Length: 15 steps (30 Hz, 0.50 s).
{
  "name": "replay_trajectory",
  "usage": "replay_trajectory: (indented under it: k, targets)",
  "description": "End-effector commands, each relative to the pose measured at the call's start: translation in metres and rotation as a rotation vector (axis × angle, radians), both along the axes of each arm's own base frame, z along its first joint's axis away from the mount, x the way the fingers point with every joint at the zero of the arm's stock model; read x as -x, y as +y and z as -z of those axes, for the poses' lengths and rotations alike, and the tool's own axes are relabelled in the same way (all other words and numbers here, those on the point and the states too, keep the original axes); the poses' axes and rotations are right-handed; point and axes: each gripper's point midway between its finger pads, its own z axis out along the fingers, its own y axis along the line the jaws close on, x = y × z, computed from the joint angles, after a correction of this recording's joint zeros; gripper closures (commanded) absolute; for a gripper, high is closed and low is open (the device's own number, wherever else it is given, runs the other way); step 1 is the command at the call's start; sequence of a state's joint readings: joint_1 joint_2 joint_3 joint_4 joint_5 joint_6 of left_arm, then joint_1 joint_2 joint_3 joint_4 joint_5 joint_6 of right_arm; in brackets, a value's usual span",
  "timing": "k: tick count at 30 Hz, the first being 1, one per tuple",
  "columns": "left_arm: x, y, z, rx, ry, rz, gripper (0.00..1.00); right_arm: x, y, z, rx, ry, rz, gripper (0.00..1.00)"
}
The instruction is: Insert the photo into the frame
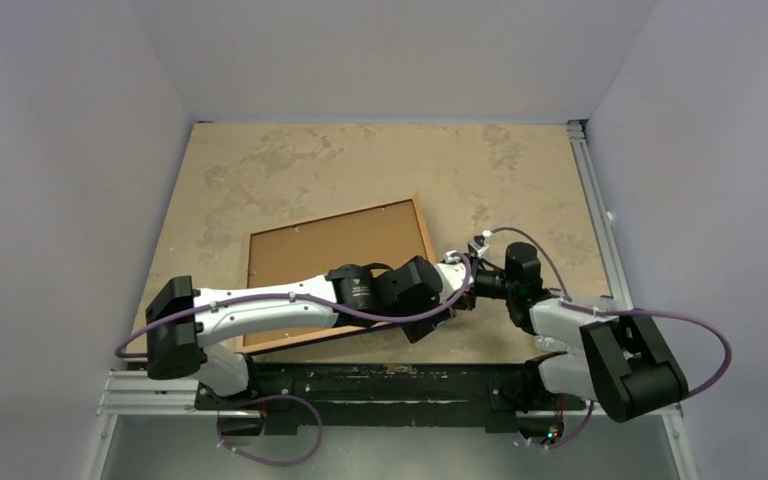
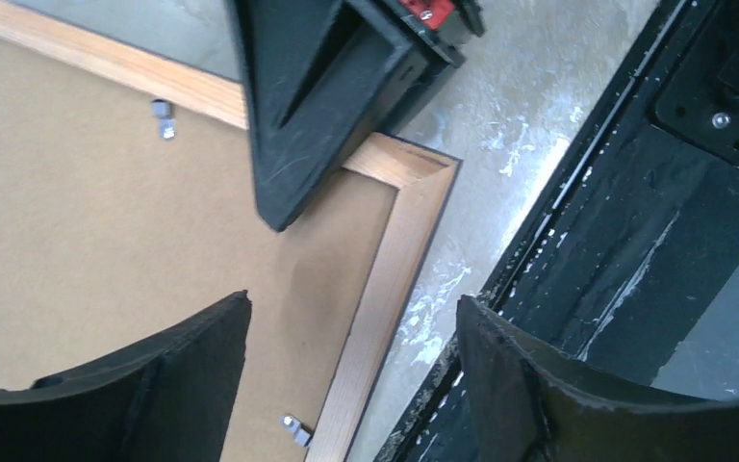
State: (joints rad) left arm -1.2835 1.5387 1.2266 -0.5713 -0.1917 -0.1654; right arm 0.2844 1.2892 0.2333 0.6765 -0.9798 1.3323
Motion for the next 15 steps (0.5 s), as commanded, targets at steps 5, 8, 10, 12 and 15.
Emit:
replay_trajectory:
  k: [5,8,10,12,15]
  targets:
    - [-0.009,0.026,-0.045,-0.057,-0.216,-0.053,0.2,-0.023,0.0,-0.054,-0.019,0.029,0.11,1.0]
    - [-0.012,0.035,-0.042,-0.15,-0.301,-0.075,0.2,-0.027,-0.001,-0.071,-0.072,0.036,0.146,1.0]
    - [-0.017,0.04,-0.041,-0.209,-0.385,-0.106,0.2,-0.029,-0.001,-0.078,-0.096,0.043,0.162,1.0]
    - [-0.022,0.043,-0.043,-0.256,-0.472,-0.152,0.23,-0.029,-0.001,-0.082,-0.108,0.045,0.166,1.0]
    - [-0.027,0.043,-0.047,-0.32,-0.585,-0.208,0.31,-0.028,-0.001,-0.084,-0.116,0.048,0.169,1.0]
